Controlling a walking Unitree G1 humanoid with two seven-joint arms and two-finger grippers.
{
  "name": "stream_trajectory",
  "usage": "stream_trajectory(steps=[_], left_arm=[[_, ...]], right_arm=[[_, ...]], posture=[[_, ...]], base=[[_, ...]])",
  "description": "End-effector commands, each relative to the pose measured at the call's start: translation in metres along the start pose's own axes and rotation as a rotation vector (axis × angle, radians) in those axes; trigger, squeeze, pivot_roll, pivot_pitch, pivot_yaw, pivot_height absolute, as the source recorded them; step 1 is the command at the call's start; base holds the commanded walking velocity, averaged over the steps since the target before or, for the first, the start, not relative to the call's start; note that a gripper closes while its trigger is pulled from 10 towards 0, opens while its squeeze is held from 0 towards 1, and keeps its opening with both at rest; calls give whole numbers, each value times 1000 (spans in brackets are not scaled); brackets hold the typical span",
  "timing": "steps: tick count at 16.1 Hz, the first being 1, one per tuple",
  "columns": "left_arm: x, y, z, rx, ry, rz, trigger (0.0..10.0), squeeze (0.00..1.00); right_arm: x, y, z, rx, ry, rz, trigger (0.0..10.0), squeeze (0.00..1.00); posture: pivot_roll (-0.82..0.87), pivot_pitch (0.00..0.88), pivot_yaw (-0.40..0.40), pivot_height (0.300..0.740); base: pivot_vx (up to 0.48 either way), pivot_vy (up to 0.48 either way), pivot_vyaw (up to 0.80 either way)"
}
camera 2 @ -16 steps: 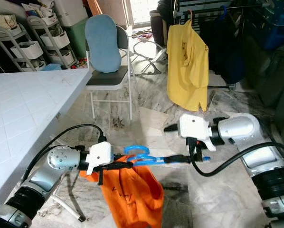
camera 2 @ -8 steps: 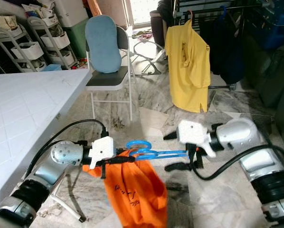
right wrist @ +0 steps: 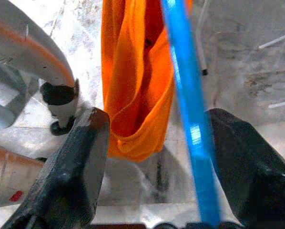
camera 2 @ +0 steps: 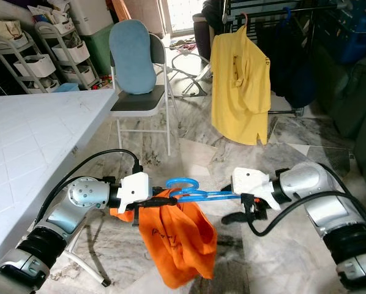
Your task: Hang hanger
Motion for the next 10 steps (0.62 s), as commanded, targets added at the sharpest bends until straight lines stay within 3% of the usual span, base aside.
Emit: stream_trajectory(steps=[1, 10], left_arm=[[-5, -5, -2, -23, 30, -7, 0, 0], [-5, -1, -3, -23, 40, -21, 0, 0]], right_arm=[[6, 1, 11, 18, -42, -16, 0, 0], [8, 5, 15, 24, -67, 7, 0, 0]], posture=[[-170, 0, 193, 740], [-172, 0, 193, 740]], base=[[0, 0, 0], [0, 0, 0]])
Point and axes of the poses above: a point about 5 cm out from each wrist's last joint towards the gripper, its own y axis pointing out of the wrist towards the gripper, its own z axis along the axis of the wrist's last joint, x = y × z, the point moved 3 cm from there along y, pointing out of the wrist towards the gripper, and after that the axes turned 10 degrees about y, right-handed, at the moved point
